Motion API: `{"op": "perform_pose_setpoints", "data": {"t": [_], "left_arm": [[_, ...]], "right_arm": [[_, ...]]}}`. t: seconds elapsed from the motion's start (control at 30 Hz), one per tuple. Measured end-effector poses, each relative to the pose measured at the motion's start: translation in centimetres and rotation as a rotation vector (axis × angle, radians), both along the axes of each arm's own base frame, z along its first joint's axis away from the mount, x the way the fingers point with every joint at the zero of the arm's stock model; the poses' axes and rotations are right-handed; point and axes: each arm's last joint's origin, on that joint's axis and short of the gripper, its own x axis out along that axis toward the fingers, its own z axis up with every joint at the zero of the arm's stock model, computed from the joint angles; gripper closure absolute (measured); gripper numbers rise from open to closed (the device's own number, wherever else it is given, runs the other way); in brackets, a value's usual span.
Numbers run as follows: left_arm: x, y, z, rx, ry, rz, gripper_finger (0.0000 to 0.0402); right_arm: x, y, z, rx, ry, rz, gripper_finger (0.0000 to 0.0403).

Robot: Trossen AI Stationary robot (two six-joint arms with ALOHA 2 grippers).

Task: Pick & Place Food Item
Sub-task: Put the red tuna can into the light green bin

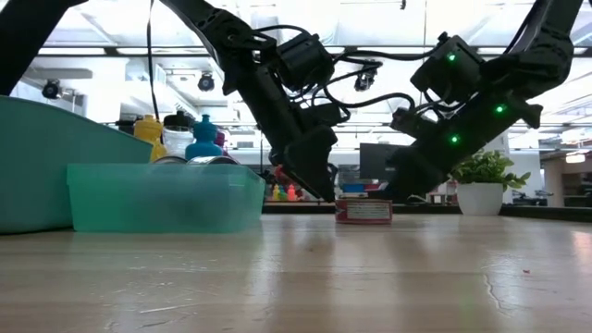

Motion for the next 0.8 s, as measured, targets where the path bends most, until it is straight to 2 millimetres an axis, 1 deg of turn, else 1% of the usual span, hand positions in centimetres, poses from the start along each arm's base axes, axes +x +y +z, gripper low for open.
{"op": "perform_pose_setpoints", "data": {"t": [0.17, 0.33, 0.6, 0.8], "left_arm": [[-0.05, -0.01, -0.03, -0.001, 0.006, 0.000, 0.0138], [-0.49, -0.07, -0.32, -0.009, 0.060, 0.002, 0.0138], [-0.46, -0.08, -0.31, -0.008, 0.056, 0.001, 0.0137], [-0.37, -0.06, -0.26, -0.006, 0.045, 0.001, 0.0137]], "right_arm": [[0.36, 0.08, 0.14, 0.030, -0.018, 0.035, 0.0256], [0.80, 0.22, 0.06, 0.063, -0.055, 0.076, 0.0256], [0.97, 0.20, -0.64, 0.071, -0.048, 0.062, 0.0256], [0.94, 0.16, -0.48, 0.088, -0.068, 0.044, 0.0256]]}}
